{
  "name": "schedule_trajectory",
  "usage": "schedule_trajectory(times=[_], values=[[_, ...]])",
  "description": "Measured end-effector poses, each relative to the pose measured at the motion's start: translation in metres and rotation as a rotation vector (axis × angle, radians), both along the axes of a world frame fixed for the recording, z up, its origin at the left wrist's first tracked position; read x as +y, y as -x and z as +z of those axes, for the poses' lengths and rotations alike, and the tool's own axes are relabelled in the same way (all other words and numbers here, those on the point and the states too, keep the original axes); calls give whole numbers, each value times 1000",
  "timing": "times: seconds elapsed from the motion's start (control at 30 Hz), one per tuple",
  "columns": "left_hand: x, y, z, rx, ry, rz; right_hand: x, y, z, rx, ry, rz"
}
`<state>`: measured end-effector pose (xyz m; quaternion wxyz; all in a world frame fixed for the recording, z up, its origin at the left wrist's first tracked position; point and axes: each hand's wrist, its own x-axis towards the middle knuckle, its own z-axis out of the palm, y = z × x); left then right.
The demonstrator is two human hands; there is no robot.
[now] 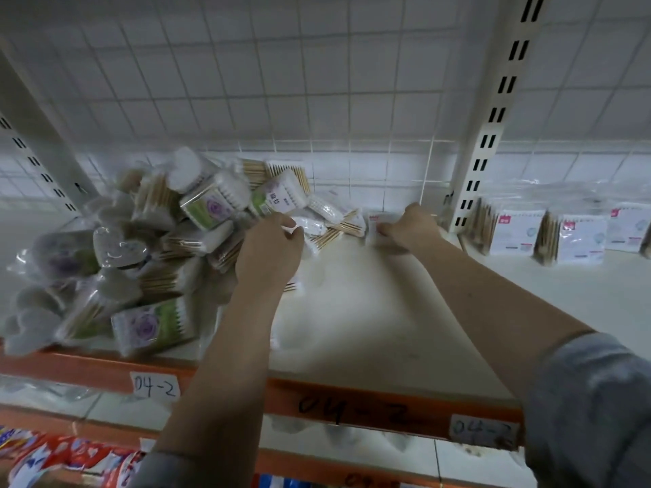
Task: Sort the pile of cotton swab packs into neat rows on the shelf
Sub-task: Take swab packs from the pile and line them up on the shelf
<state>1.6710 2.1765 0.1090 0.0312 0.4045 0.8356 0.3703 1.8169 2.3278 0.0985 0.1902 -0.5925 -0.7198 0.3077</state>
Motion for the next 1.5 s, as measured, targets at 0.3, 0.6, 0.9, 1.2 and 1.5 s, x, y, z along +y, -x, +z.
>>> schedule_trajectory(times=[0.3, 0.6, 0.9, 1.2, 1.5], values=[[3, -1, -2, 4, -23, 9, 8, -11, 1, 158, 150, -4], [39, -30, 10, 157, 32, -28, 0, -57, 7, 487, 129, -27], [86, -39, 32, 391, 267, 8, -17, -106, -3, 609, 70, -16], [95, -38, 26, 414, 602, 31, -34, -126, -7, 704, 149, -50], [86, -39, 22, 313, 387, -73, -43, -124, -6, 749, 155, -83]])
